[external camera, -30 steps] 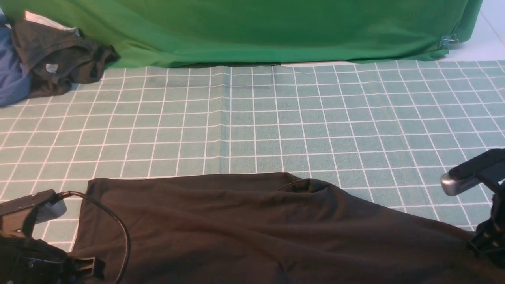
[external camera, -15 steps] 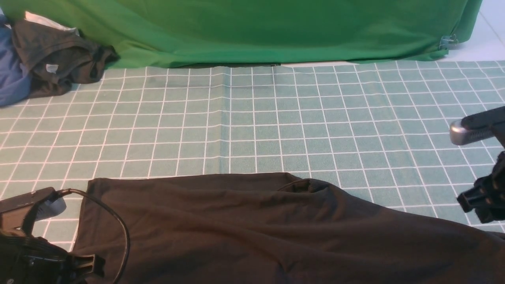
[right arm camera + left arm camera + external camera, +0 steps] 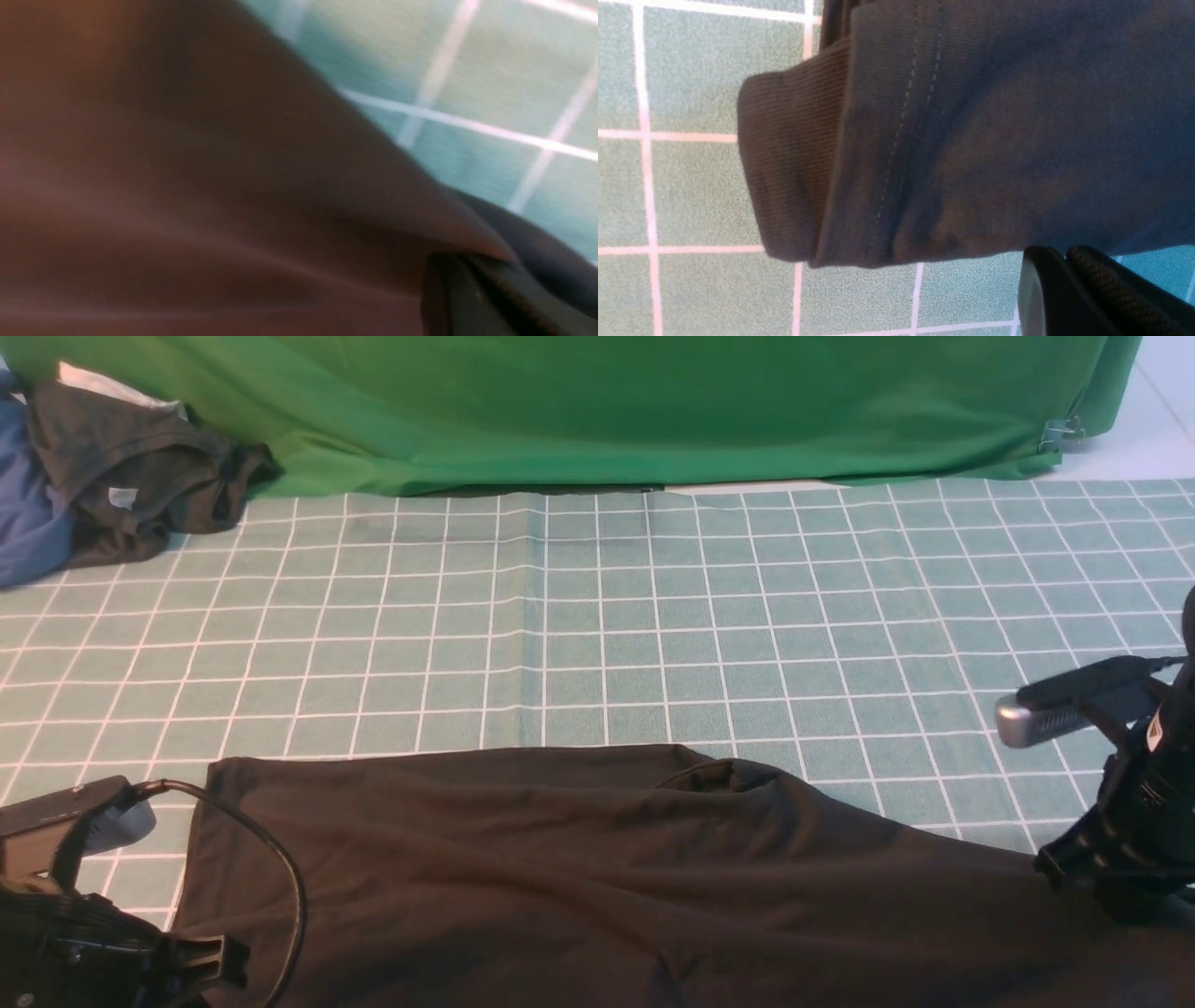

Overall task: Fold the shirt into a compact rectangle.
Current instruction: 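Pull the folded dark garment lengthwise by its ends to straighten it flat on the table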

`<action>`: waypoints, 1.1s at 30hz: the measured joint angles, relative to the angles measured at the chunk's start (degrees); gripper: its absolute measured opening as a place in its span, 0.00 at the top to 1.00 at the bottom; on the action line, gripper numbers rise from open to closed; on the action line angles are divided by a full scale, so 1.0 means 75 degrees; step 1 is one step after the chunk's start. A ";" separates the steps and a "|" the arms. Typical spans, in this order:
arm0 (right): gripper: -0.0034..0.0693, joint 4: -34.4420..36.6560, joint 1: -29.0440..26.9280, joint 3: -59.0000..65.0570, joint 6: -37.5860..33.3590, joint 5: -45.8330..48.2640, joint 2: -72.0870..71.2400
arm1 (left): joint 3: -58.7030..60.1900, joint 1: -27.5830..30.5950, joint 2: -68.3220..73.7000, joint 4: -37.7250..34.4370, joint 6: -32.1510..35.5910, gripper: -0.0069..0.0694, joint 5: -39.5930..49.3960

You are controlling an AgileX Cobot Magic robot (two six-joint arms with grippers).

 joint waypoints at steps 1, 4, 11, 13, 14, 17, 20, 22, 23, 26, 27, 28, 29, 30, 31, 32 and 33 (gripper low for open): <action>0.91 -0.0206 0.0000 0.0000 0.0129 0.0017 0.0024 | 0.0000 0.0000 0.0000 0.0000 0.0000 0.90 0.0000; 0.91 -0.0722 -0.0024 0.0000 0.0423 0.0085 0.0038 | 0.0000 0.0000 0.0000 0.0000 0.0000 0.90 0.0000; 0.90 -0.1026 -0.0685 0.0000 0.0644 0.0401 0.0017 | 0.0000 0.0000 0.0000 0.0000 0.0000 0.90 0.0000; 0.89 -0.0985 -0.0757 0.0000 0.0644 0.0622 -0.0175 | 0.0000 0.0000 0.0000 0.0000 0.0000 0.90 0.0000; 0.87 -0.0909 -0.0757 0.0000 0.0644 0.0694 -0.0395 | 0.0000 0.0000 0.0000 0.0000 0.0000 0.90 -0.0016; 0.78 -0.0611 -0.0757 0.0000 0.0431 0.0781 -0.0829 | 0.0000 0.0000 0.0000 0.0000 0.0000 0.90 -0.0057; 0.56 -0.0471 -0.0832 0.0000 0.0298 0.0777 -0.1054 | 0.0000 0.0000 0.0000 0.0000 0.0000 0.90 -0.0092; 0.38 -0.0415 -0.0931 0.0043 0.0239 0.0685 -0.1031 | 0.0000 0.0000 0.0000 0.0000 0.0000 0.90 -0.0110; 0.34 -0.0396 -0.0989 0.0096 0.0239 0.0644 -0.1018 | 0.0000 0.0000 0.0000 0.0000 0.0000 0.90 -0.0115; 0.28 -0.0345 -0.1090 0.0321 0.0239 0.0528 -0.0896 | 0.0000 0.0000 0.0000 0.0000 0.0000 0.90 -0.0115; 0.28 -0.0330 -0.1132 0.0479 0.0239 0.0467 -0.0781 | 0.0000 0.0000 0.0000 0.0000 0.0000 0.90 -0.0115; 0.29 -0.0312 -0.1141 0.0576 0.0239 0.0391 -0.0691 | 0.0000 0.0000 0.0000 0.0000 0.0000 0.90 -0.0115; 0.30 -0.0272 -0.1150 0.0645 0.0237 0.0298 -0.0631 | 0.0000 0.0000 0.0000 0.0000 0.0000 0.90 -0.0115; 0.32 -0.0191 -0.1156 0.0704 0.0206 0.0212 -0.0568 | 0.0000 0.0000 0.0000 0.0000 0.0000 0.90 -0.0115; 0.35 -0.0096 -0.1156 0.0748 0.0147 0.0146 -0.0529 | 0.0000 0.0000 0.0000 0.0000 0.0000 0.90 -0.0115; 0.40 -0.0038 -0.1156 0.0760 0.0076 0.0097 -0.0512 | 0.0000 0.0000 0.0000 0.0000 0.0000 0.90 -0.0123; 0.46 -0.0001 -0.1156 0.0766 0.0002 0.0042 -0.0494 | 0.0000 0.0000 0.0000 0.0000 0.0000 0.90 -0.0144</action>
